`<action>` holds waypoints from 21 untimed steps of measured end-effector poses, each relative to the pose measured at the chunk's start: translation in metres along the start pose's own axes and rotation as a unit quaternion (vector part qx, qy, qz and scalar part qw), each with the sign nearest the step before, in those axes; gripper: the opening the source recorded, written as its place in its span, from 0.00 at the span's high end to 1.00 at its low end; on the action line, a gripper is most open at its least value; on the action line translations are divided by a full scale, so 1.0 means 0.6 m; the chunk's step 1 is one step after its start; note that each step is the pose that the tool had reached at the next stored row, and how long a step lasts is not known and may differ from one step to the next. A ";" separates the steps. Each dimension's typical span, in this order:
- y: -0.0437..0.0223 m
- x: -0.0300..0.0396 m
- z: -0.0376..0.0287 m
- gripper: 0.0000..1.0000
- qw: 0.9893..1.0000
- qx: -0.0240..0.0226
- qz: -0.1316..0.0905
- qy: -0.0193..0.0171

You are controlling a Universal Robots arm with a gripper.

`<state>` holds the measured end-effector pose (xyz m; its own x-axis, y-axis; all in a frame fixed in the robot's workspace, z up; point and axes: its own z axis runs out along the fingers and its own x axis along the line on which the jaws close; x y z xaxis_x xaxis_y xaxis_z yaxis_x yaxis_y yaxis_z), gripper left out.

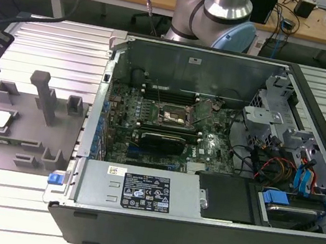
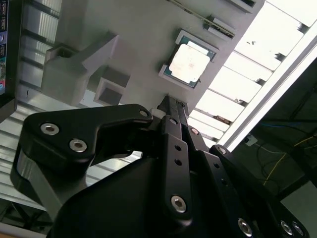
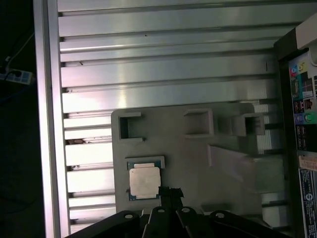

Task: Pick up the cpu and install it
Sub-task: 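Pick up the cpu and move it towards the insertion slot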

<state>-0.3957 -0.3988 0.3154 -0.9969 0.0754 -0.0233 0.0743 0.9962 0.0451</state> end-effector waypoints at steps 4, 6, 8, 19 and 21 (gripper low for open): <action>-0.001 0.009 0.004 0.89 1.000 0.000 0.000 0.000; -0.001 0.011 0.005 0.89 1.000 0.000 0.000 0.000; -0.001 0.013 0.005 0.89 1.000 0.000 0.000 0.000; -0.002 0.027 0.008 0.89 1.000 0.000 0.000 0.000; -0.003 0.030 0.009 0.89 1.000 0.000 0.000 0.000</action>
<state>-0.4135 -0.3988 0.3094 -0.9969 0.0752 -0.0243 0.0741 0.9962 0.0452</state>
